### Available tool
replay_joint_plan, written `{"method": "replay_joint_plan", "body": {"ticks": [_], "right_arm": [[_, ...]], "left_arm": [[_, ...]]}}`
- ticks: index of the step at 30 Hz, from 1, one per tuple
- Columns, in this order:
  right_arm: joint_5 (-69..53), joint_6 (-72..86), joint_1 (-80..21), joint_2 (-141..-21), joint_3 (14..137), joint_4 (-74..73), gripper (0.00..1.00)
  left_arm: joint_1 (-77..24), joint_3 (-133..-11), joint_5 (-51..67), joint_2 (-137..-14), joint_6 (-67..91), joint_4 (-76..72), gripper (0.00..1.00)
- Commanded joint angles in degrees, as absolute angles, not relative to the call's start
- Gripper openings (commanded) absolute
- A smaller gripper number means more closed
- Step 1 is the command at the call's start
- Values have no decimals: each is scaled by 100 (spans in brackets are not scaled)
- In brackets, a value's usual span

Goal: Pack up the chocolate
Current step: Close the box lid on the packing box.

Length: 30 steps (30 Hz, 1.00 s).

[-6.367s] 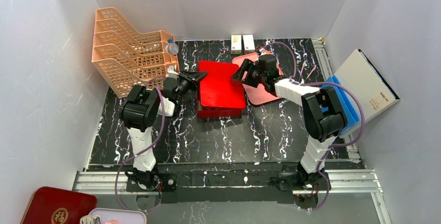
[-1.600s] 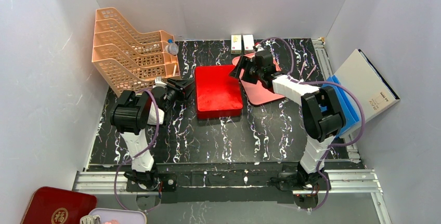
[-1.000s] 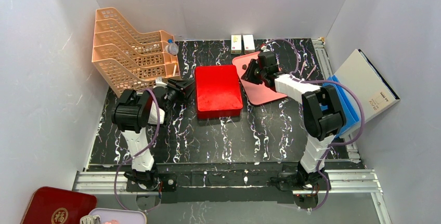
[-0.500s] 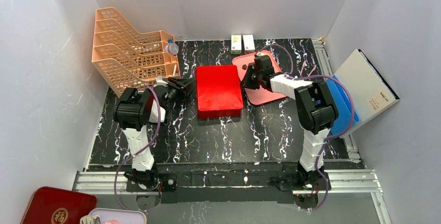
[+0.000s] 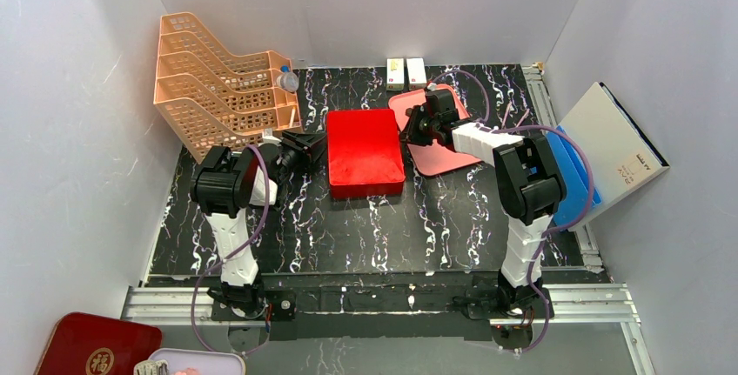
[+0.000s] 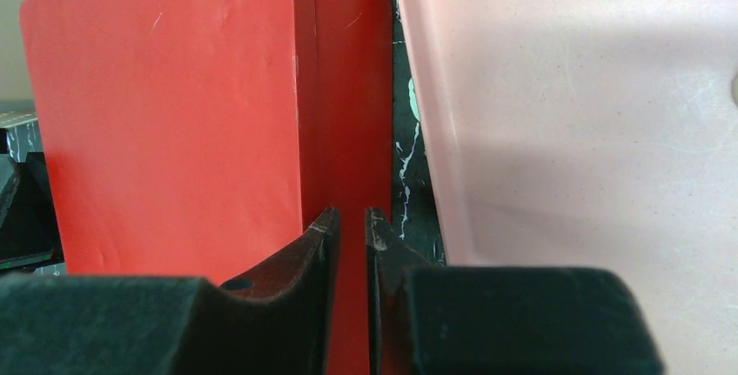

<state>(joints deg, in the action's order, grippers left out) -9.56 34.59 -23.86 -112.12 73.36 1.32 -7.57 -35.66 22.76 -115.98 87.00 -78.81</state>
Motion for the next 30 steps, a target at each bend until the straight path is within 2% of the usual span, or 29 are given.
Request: {"method": "replay_joint_plan", "body": {"ticks": [1, 11, 17, 20, 30], "right_arm": [[-1155, 3498, -2483, -11206, 7608, 300, 26], [-1197, 3479, -2579, -11257, 7772, 219, 28], [-968, 3384, -2578, -11230, 7779, 96, 48], [-859, 3305, -2577, -11194, 7786, 39, 54], [-408, 3267, -2540, -10937, 7629, 66, 56]], "left_arm": [[-756, -3718, 2417, -11610, 8646, -7857, 45], [-756, -3735, 2461, -11642, 8653, -7860, 45], [-756, -3755, 2538, -11663, 8614, -7849, 47], [-756, -3798, 2541, -11677, 8589, -7824, 48], [-756, -3917, 2620, -11681, 8526, -7711, 47]]}}
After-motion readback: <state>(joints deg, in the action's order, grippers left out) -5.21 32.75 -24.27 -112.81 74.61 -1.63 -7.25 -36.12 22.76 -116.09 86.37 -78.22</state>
